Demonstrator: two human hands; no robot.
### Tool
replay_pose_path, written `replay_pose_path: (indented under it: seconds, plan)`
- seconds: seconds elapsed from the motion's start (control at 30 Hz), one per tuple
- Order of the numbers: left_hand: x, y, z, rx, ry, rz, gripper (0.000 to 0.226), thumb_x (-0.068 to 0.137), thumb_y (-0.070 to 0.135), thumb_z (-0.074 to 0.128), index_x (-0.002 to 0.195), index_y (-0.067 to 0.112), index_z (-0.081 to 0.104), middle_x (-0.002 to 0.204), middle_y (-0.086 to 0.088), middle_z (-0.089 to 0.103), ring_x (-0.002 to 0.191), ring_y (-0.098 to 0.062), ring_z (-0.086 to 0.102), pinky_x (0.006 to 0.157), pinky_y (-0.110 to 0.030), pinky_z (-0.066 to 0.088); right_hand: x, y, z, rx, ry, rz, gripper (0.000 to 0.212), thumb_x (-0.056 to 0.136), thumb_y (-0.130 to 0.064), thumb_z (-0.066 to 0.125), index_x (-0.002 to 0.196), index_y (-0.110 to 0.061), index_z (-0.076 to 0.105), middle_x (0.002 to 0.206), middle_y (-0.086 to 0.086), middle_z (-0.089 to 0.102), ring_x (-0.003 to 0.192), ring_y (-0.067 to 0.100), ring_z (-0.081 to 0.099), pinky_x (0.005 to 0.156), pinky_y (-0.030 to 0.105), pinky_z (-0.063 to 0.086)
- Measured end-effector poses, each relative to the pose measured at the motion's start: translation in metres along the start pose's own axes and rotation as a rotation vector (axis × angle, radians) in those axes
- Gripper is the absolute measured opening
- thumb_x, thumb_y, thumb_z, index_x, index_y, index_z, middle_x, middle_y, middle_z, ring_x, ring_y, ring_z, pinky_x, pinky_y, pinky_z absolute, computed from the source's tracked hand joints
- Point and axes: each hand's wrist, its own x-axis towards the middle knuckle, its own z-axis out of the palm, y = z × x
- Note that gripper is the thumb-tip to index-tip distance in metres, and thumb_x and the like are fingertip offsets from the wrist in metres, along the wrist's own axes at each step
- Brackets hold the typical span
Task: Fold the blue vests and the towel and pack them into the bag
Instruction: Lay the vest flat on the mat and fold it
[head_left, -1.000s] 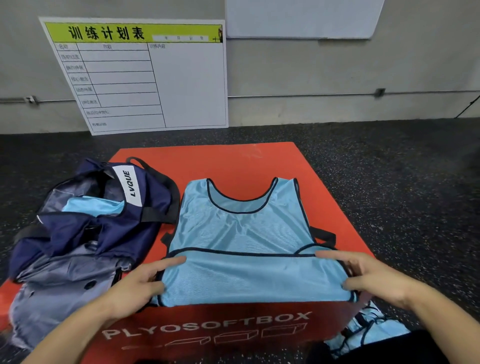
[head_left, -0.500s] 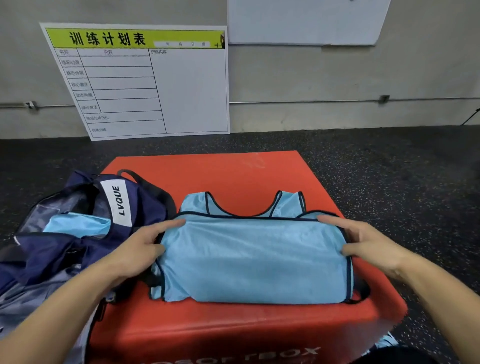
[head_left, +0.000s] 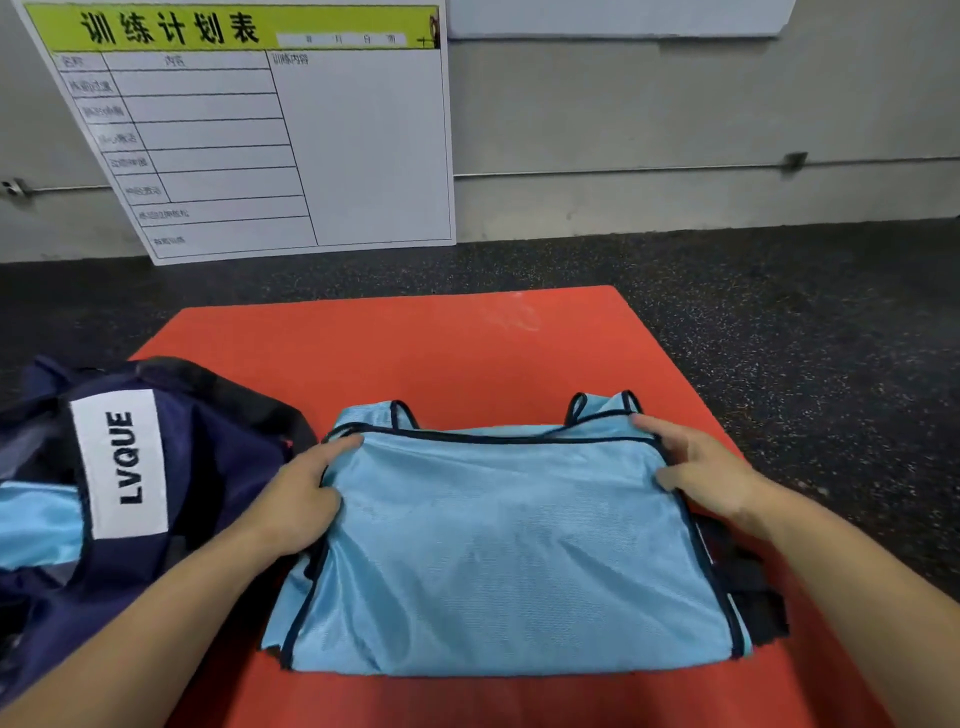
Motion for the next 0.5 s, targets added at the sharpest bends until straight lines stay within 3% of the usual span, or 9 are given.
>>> replay_pose_path:
  seconds: [0.07, 0.13, 0.27, 0.33, 0.4, 0.43, 0.5]
  plan:
    - [0.009, 0.001, -0.002, 0.034, 0.030, 0.016, 0.080, 0.080, -0.013, 0.046, 0.149, 0.026, 0.049, 0.148, 0.001, 0.051, 0.135, -0.015, 0.047, 0.111, -0.023, 0.033, 0.009, -0.004, 0.000, 0.069, 0.038, -0.014, 0.085, 0.079, 0.030, 0.045, 0.145, -0.023, 0.049, 0.130, -0.013, 0.064, 0.114, -0.010, 0.061, 0.094, 0.018, 0.053]
    - [0.013, 0.002, -0.002, 0.086, 0.035, 0.013, 0.079, 0.082, -0.011, 0.048, 0.152, 0.026, 0.044, 0.153, 0.001, 0.047, 0.141, -0.016, 0.042, 0.109, -0.019, 0.028, 0.014, -0.009, 0.001, 0.083, 0.077, -0.021, 0.084, 0.080, 0.031, 0.045, 0.143, -0.025, 0.049, 0.122, -0.020, 0.064, 0.102, -0.018, 0.060, 0.084, 0.012, 0.054]
    - [0.017, 0.004, -0.004, 0.228, -0.043, 0.019, 0.082, 0.084, -0.007, 0.051, 0.157, 0.024, 0.034, 0.162, -0.003, 0.031, 0.147, -0.022, 0.035, 0.112, -0.022, 0.026, 0.017, -0.010, 0.006, -0.063, 0.124, -0.008, 0.073, 0.085, 0.019, 0.057, 0.137, -0.032, 0.056, 0.130, 0.003, 0.064, 0.092, 0.012, 0.066, 0.088, 0.046, 0.057]
    - [0.011, 0.013, -0.005, 0.538, 0.034, 0.075, 0.080, 0.081, 0.003, 0.055, 0.156, 0.022, 0.035, 0.166, -0.012, 0.021, 0.143, -0.035, 0.038, 0.114, -0.038, 0.037, 0.015, -0.019, 0.010, -0.293, 0.267, -0.052, 0.063, 0.089, 0.003, 0.063, 0.138, -0.034, 0.052, 0.139, 0.010, 0.060, 0.108, 0.023, 0.066, 0.097, 0.044, 0.052]
    - [0.000, 0.032, 0.016, 0.722, 0.244, 0.265, 0.071, 0.075, 0.010, 0.060, 0.146, 0.008, 0.050, 0.156, -0.029, 0.035, 0.133, -0.047, 0.048, 0.107, -0.053, 0.046, 0.012, -0.032, 0.035, -0.699, 0.463, -0.226, 0.062, 0.095, -0.014, 0.060, 0.153, -0.020, 0.041, 0.154, 0.010, 0.048, 0.137, 0.028, 0.048, 0.118, 0.038, 0.033]
    - [-0.007, 0.043, 0.037, 0.713, 0.278, 0.362, 0.068, 0.074, 0.010, 0.064, 0.141, 0.003, 0.054, 0.150, -0.031, 0.043, 0.130, -0.048, 0.051, 0.105, -0.055, 0.047, 0.008, -0.040, 0.060, -0.765, 0.459, -0.348, 0.061, 0.099, -0.018, 0.054, 0.157, -0.016, 0.036, 0.160, 0.008, 0.040, 0.146, 0.026, 0.038, 0.123, 0.034, 0.023]
    - [-0.024, 0.061, 0.089, 0.615, 0.167, 0.470, 0.066, 0.082, 0.011, 0.061, 0.146, 0.001, 0.048, 0.152, -0.025, 0.044, 0.139, -0.040, 0.046, 0.114, -0.052, 0.039, -0.006, -0.051, 0.122, -0.746, 0.230, -0.475, 0.058, 0.105, -0.021, 0.038, 0.160, -0.013, 0.027, 0.166, 0.004, 0.026, 0.154, 0.022, 0.021, 0.126, 0.030, 0.009]
